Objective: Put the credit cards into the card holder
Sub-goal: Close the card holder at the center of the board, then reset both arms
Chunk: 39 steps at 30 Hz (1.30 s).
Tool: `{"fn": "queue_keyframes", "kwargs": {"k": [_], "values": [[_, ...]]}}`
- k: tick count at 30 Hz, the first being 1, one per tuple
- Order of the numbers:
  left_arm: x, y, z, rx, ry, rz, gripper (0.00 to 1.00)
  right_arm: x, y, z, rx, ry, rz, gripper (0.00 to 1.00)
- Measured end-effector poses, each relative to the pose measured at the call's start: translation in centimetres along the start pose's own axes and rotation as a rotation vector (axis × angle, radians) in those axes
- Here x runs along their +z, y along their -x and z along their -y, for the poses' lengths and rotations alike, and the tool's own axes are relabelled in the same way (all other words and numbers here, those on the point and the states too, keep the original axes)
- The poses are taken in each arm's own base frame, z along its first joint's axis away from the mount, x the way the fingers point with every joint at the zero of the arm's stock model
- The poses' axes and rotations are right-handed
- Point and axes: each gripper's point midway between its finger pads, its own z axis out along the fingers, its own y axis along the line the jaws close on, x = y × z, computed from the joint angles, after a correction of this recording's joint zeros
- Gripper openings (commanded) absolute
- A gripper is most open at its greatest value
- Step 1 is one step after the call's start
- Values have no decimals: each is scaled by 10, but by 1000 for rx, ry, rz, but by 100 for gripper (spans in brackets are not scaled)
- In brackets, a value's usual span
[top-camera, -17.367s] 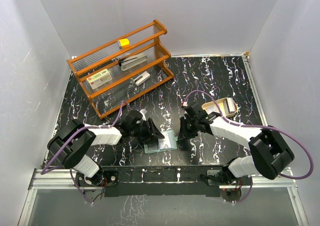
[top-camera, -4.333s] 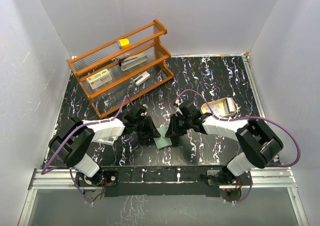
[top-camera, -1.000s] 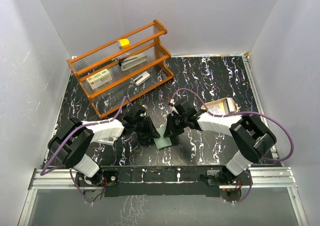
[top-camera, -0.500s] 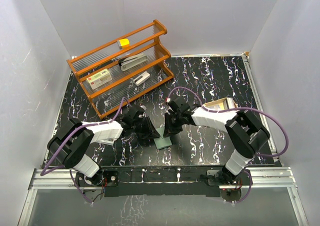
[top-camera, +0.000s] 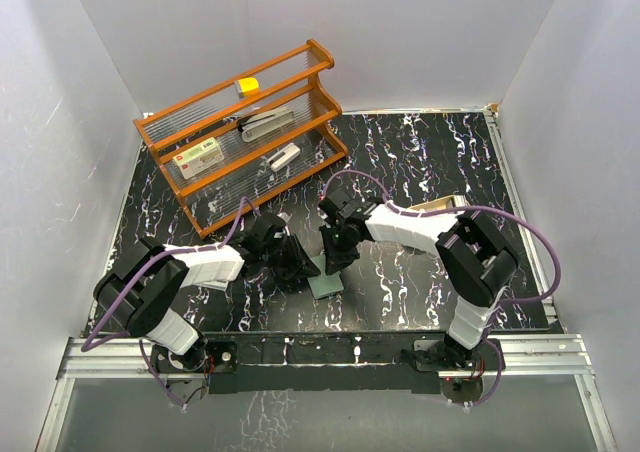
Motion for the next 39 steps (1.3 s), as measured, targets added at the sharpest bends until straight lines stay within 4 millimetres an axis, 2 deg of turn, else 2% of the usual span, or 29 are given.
{"fn": "queue_keyframes", "kwargs": {"k": [6, 12, 18, 21, 23, 26, 30, 32, 33, 34, 35, 37, 39], "values": [[0, 0, 1, -1, -7, -1, 13, 1, -1, 1, -12, -39, -34, 6], [-1, 0, 2, 3, -5, -1, 22, 0, 0, 0, -29, -48, -30, 7], [-4, 0, 4, 29, 37, -7, 25, -8, 5, -5, -54, -43, 28, 19], [-16, 3, 3, 47, 87, 17, 32, -12, 9, -7, -75, -57, 64, 25], [-28, 9, 10, 67, 102, 49, 36, -16, 16, -4, -88, -75, 112, 30], [-51, 24, 36, 114, 91, 123, 40, -35, 22, 3, -101, -99, 196, 36], [-88, 44, 78, 188, 40, 226, 48, -77, 39, -2, -109, -97, 353, 49], [-105, 48, 92, 217, 21, 263, 52, -101, 46, -6, -110, -84, 431, 54], [-113, 49, 97, 229, 16, 276, 81, -113, 49, -9, -110, -75, 470, 58], [-120, 51, 101, 240, 14, 290, 96, -124, 51, -11, -111, -65, 503, 65], [-128, 52, 105, 257, 12, 302, 98, -133, 52, -13, -109, -55, 531, 73], [-141, 53, 110, 268, 9, 325, 99, -154, 54, -17, -105, -33, 589, 97], [-155, 53, 115, 279, -1, 352, 99, -171, 53, -18, -101, -19, 632, 98]]}}
